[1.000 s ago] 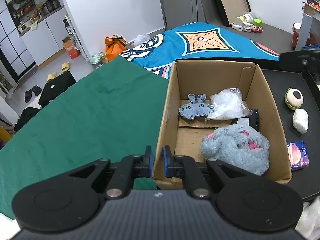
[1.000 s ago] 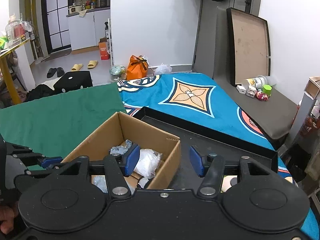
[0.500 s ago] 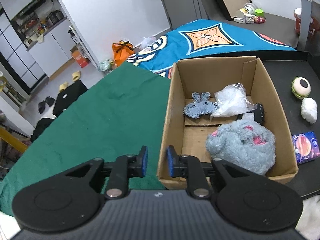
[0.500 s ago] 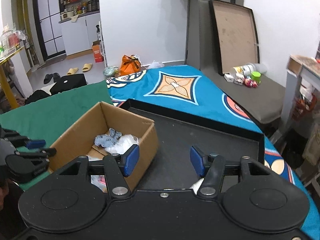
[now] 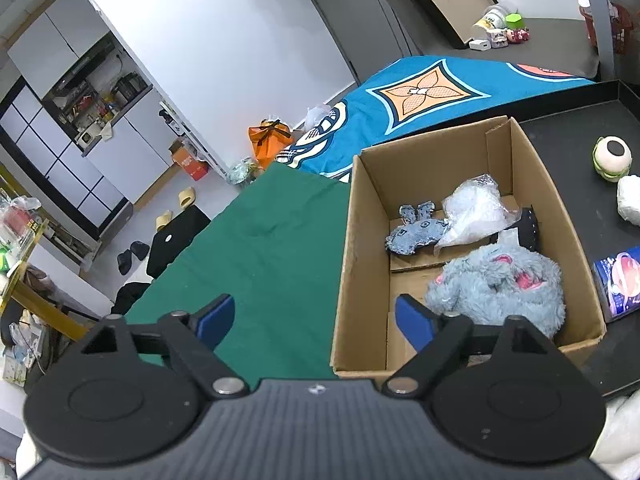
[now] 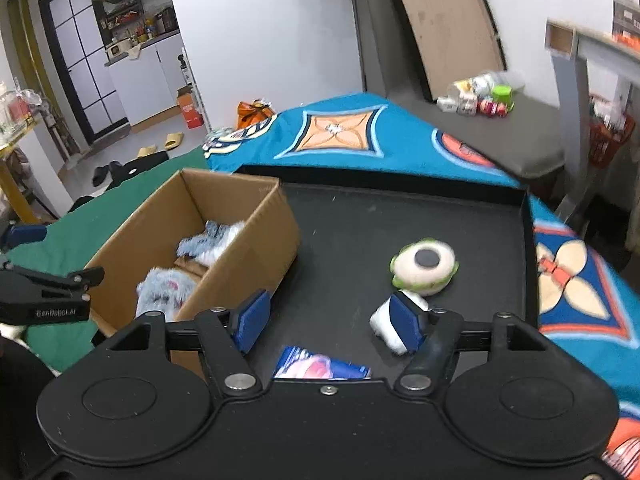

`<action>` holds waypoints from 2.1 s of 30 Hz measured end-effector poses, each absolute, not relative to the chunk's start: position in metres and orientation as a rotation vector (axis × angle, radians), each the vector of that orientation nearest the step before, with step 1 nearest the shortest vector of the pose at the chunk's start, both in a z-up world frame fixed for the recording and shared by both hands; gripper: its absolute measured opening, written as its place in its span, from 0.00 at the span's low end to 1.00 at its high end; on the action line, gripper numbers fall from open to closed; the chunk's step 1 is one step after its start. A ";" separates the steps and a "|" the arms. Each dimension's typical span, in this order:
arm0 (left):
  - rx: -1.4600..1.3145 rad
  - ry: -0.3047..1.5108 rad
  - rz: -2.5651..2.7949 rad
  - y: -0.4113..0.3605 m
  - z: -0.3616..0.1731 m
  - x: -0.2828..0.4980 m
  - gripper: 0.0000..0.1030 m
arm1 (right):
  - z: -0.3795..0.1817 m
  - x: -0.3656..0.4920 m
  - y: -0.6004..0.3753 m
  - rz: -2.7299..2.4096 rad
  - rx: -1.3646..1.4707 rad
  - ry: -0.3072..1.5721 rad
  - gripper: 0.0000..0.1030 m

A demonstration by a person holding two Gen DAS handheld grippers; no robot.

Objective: Organize soft objects
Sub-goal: 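Reach the right tool to the purple tissue pack and grasp it, then carry the tissue pack with the right tool into the box and release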

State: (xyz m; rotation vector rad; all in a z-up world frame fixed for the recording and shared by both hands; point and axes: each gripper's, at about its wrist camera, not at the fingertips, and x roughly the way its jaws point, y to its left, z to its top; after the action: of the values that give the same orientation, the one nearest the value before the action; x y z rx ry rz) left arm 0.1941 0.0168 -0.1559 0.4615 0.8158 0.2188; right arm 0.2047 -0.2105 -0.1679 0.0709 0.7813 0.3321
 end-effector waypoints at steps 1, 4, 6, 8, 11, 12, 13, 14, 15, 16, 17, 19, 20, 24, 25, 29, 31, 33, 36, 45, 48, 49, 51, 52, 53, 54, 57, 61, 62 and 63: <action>0.464 0.817 0.219 0.016 -0.156 0.194 0.87 | -0.171 0.204 -0.211 0.338 0.074 0.793 0.69; 0.476 0.822 0.224 0.013 -0.157 0.194 0.89 | -0.179 0.201 -0.213 0.368 0.095 0.807 0.72; 0.493 0.822 0.229 0.010 -0.157 0.193 0.89 | -0.186 0.201 -0.215 0.390 0.107 0.829 0.72; 0.507 0.820 0.234 0.008 -0.157 0.193 0.90 | -0.194 0.202 -0.216 0.393 0.115 0.851 0.72; 0.521 0.821 0.248 0.004 -0.157 0.194 0.90 | -0.203 0.204 -0.216 0.398 0.106 0.872 0.72; 0.525 0.825 0.250 0.003 -0.157 0.195 0.90 | -0.205 0.203 -0.216 0.403 0.102 0.875 0.72; 0.530 0.827 0.252 0.002 -0.158 0.195 0.90 | -0.206 0.202 -0.215 0.413 0.099 0.875 0.72; 0.538 0.829 0.257 0.000 -0.158 0.196 0.90 | -0.207 0.201 -0.214 0.425 0.090 0.873 0.72; 0.546 0.829 0.261 -0.001 -0.158 0.196 0.90 | -0.210 0.201 -0.211 0.432 0.074 0.874 0.72; 0.553 0.829 0.263 -0.002 -0.158 0.196 0.90 | -0.212 0.203 -0.209 0.433 0.057 0.880 0.72; 0.559 0.830 0.263 -0.003 -0.159 0.197 0.90 | -0.215 0.204 -0.207 0.434 0.040 0.886 0.72; 0.571 0.834 0.261 -0.004 -0.160 0.197 0.90 | -0.219 0.206 -0.201 0.440 0.006 0.882 0.72; 0.578 0.838 0.261 -0.006 -0.160 0.198 0.90 | -0.220 0.206 -0.197 0.444 -0.023 0.877 0.74; 0.606 0.850 0.267 -0.009 -0.164 0.200 0.90 | -0.224 0.209 -0.188 0.472 -0.072 0.874 0.81; 0.611 0.854 0.269 -0.009 -0.165 0.201 0.90 | -0.225 0.208 -0.186 0.481 -0.085 0.871 0.83; 0.618 0.867 0.273 -0.011 -0.166 0.203 0.90 | -0.236 0.206 -0.178 0.498 -0.168 0.897 0.88; 0.620 0.872 0.280 -0.012 -0.166 0.203 0.90 | -0.240 0.206 -0.179 0.507 -0.170 0.904 0.89; 0.622 0.875 0.286 -0.013 -0.166 0.203 0.90 | -0.240 0.207 -0.182 0.513 -0.155 0.909 0.89; 0.636 0.879 0.292 -0.015 -0.166 0.204 0.90 | -0.241 0.205 -0.184 0.521 -0.139 0.931 0.87; 0.667 0.871 0.301 -0.019 -0.167 0.201 0.90 | -0.241 0.196 -0.178 0.536 -0.241 0.944 0.74; 0.670 0.868 0.304 -0.019 -0.167 0.201 0.90 | -0.237 0.197 -0.182 0.512 -0.232 0.945 0.73; 0.670 0.868 0.304 -0.019 -0.167 0.201 0.90 | -0.235 0.198 -0.184 0.506 -0.226 0.942 0.73; 0.668 0.868 0.302 -0.019 -0.167 0.201 0.90 | -0.229 0.198 -0.190 0.490 -0.190 0.939 0.73; 0.666 0.867 0.301 -0.019 -0.166 0.200 0.90 | -0.227 0.199 -0.192 0.479 -0.178 0.937 0.73; 0.665 0.865 0.301 -0.019 -0.166 0.199 0.90 | -0.224 0.199 -0.195 0.465 -0.168 0.931 0.73; 0.666 0.862 0.301 -0.020 -0.165 0.198 0.90 | -0.221 0.198 -0.197 0.453 -0.165 0.925 0.73; 0.669 0.861 0.294 -0.021 -0.164 0.198 0.90 | -0.214 0.197 -0.201 0.428 -0.165 0.911 0.73; 0.654 0.870 0.288 -0.018 -0.164 0.200 0.90 | -0.205 0.196 -0.207 0.395 -0.140 0.909 0.73; 0.648 0.874 0.289 -0.016 -0.164 0.201 0.90 | -0.202 0.195 -0.208 0.389 -0.134 0.903 0.73; 0.644 0.876 0.288 -0.016 -0.164 0.201 0.90 | -0.200 0.196 -0.209 0.382 -0.131 0.899 0.73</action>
State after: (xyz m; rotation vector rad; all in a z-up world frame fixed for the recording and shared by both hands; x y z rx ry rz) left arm 0.2015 -0.0157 -0.1642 0.6436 0.8758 0.2882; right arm 0.1958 -0.2089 -0.1998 -0.1314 0.8993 0.3824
